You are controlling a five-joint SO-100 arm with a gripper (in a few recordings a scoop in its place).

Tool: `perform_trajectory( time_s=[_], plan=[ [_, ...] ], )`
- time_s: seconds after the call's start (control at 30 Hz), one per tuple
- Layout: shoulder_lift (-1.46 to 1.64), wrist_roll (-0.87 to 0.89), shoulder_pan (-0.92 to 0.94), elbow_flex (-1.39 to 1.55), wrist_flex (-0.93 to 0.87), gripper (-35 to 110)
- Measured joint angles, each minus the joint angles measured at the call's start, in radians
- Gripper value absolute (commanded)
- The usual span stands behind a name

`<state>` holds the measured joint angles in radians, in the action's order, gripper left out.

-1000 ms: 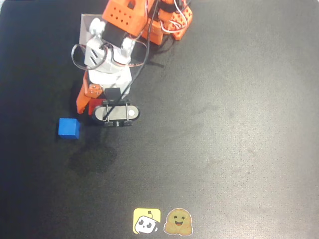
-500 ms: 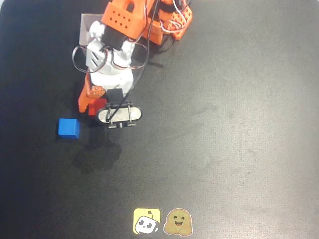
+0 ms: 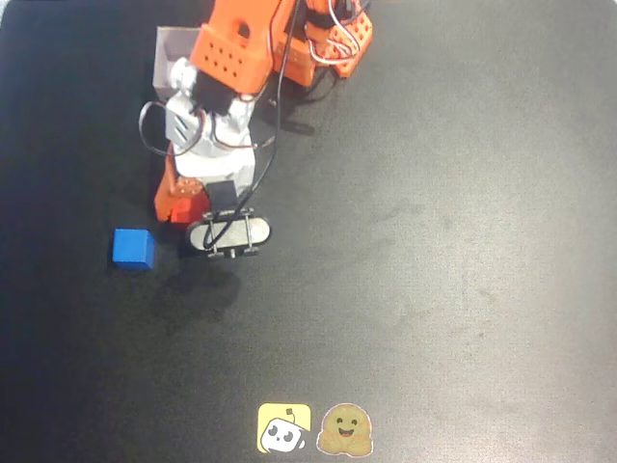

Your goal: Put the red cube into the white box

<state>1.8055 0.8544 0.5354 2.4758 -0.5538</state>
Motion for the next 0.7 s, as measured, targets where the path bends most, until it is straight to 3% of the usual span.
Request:
perform_trajectory(
  time_s=[0.27, 0.57, 0.7],
  plan=[
    [0.009, -0.006, 0.032, -0.002, -0.012, 1],
    [0.029, -0.006, 0.048, -0.002, -0.038, 0],
    [0.104, 0.014, 0.054, -0.028, -0.143, 0]
  ],
)
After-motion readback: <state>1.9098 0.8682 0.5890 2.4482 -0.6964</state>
